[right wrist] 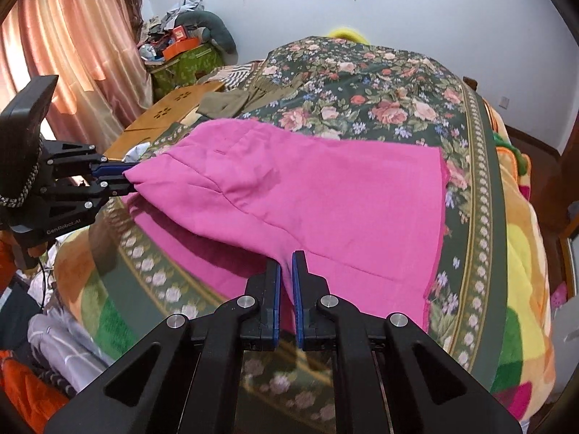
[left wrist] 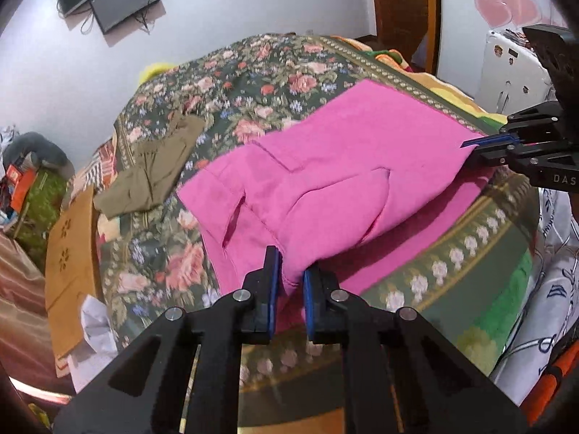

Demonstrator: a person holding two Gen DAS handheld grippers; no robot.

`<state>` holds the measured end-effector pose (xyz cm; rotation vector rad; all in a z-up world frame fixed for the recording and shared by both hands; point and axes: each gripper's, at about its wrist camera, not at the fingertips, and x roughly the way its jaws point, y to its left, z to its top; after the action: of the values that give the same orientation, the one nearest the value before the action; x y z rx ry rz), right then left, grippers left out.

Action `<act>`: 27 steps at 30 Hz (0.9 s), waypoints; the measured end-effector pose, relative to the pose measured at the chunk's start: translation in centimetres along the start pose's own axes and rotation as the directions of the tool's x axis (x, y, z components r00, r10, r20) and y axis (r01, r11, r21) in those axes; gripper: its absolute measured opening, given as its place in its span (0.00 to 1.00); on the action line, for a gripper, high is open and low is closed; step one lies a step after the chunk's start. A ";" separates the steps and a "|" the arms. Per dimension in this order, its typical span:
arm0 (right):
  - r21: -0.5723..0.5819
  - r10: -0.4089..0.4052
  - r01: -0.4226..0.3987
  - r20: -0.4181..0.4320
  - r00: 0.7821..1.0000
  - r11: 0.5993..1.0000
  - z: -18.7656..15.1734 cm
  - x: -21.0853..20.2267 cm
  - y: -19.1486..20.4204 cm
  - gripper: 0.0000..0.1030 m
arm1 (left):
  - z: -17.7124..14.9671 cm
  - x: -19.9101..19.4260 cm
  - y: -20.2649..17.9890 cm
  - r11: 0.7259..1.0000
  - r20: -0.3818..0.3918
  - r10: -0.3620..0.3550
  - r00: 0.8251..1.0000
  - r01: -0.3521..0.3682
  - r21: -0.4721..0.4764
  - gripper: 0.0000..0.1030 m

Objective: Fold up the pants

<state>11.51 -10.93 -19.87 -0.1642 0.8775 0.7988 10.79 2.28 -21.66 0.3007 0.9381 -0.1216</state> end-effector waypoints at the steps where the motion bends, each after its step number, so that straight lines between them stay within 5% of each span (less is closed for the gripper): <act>1: 0.001 0.001 -0.001 0.000 1.000 1.000 -0.3 0.0 0.2 0.05 | -0.2 0.1 0.0 1.000 -0.006 -0.004 1.000 0.004 -0.009 0.12; 5: 0.012 0.004 -0.003 -0.021 1.000 1.000 -0.9 0.3 0.4 0.05 | -1.3 0.2 -0.1 1.000 -0.023 -0.007 1.000 0.006 -0.016 0.17; 10: 0.042 0.014 -0.012 -0.040 0.999 0.999 -1.2 -0.3 0.0 0.05 | -2.5 -0.7 1.4 0.997 -0.023 0.002 1.000 -0.004 -0.082 0.42; 14: 0.064 0.004 -0.003 -0.019 1.000 0.998 -1.4 -2.1 -0.5 0.08 | -3.5 -2.1 3.5 0.988 -0.018 0.020 1.000 -0.022 -0.150 0.44; 19: 0.112 -0.039 0.035 0.030 0.999 0.993 -1.3 -3.8 -1.7 0.36 | -3.6 -3.0 5.3 0.970 -0.014 0.012 1.000 -0.015 -0.242 0.56; 27: 0.234 -0.106 0.097 0.030 0.994 0.967 -1.6 -3.6 -4.7 0.39 | -2.0 -1.1 5.6 0.923 -0.011 -0.111 0.994 0.099 -0.371 0.59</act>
<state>12.42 -16.98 -19.08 0.0138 0.9083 0.5968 9.85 8.23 -20.75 -0.0989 0.9881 -0.0360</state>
